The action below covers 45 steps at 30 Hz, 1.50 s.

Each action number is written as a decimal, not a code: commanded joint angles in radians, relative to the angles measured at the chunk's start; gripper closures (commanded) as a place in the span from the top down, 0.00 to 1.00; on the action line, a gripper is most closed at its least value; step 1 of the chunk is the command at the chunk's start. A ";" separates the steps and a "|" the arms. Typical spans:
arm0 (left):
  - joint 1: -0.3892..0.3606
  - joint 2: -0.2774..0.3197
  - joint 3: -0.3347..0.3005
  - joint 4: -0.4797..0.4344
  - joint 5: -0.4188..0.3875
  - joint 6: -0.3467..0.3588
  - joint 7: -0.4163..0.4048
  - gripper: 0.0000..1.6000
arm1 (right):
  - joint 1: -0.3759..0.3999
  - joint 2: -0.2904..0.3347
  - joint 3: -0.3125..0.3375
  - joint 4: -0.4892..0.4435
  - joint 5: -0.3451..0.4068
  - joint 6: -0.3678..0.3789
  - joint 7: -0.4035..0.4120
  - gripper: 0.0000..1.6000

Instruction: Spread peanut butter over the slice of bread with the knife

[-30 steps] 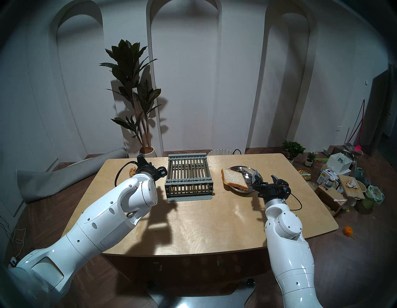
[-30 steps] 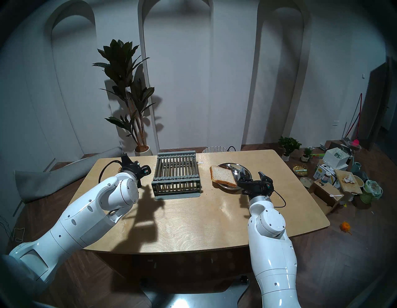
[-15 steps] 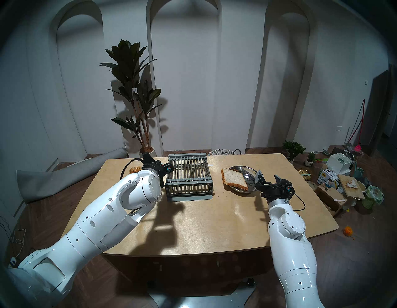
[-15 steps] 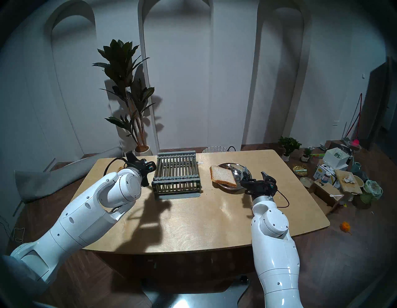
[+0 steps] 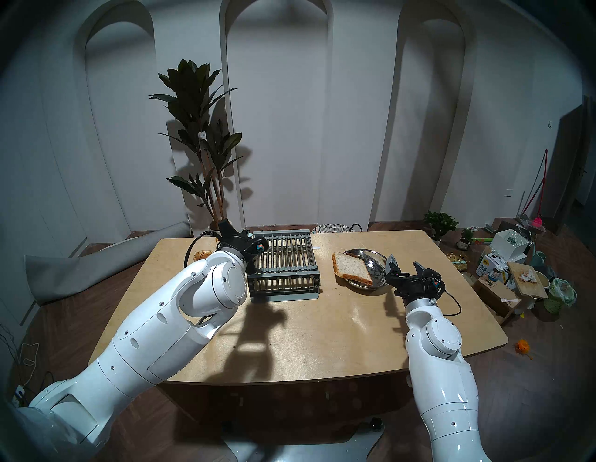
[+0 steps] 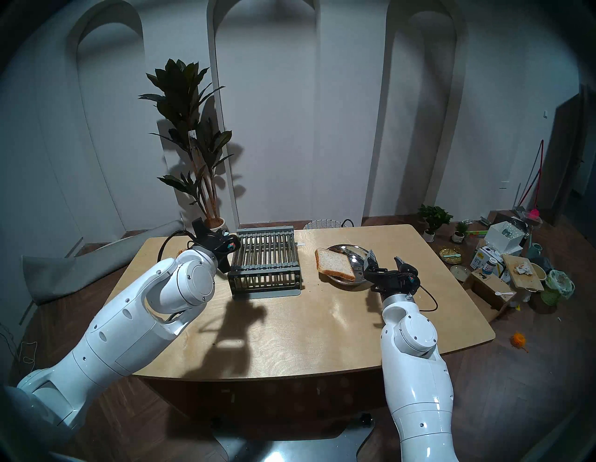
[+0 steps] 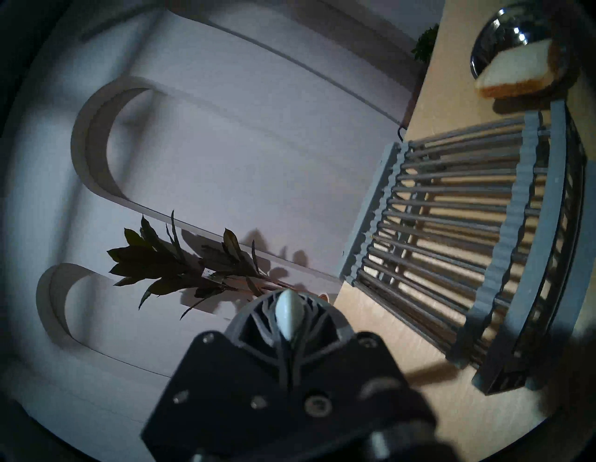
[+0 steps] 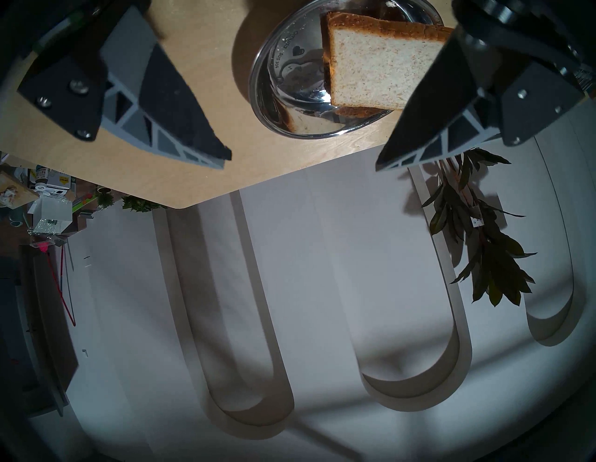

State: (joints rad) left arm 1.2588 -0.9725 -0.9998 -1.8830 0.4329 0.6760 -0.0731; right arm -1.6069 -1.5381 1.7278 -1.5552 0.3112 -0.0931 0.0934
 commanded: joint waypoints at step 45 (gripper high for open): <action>0.064 -0.331 -0.283 -0.050 -0.786 -0.352 -0.060 0.00 | 0.124 0.234 0.136 0.081 0.327 0.533 0.207 1.00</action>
State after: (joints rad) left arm 1.4016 -1.2558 -1.3012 -1.9616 -0.3228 0.3471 -0.1047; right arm -1.4428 -1.3652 1.8480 -1.4475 0.5693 0.3473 0.2169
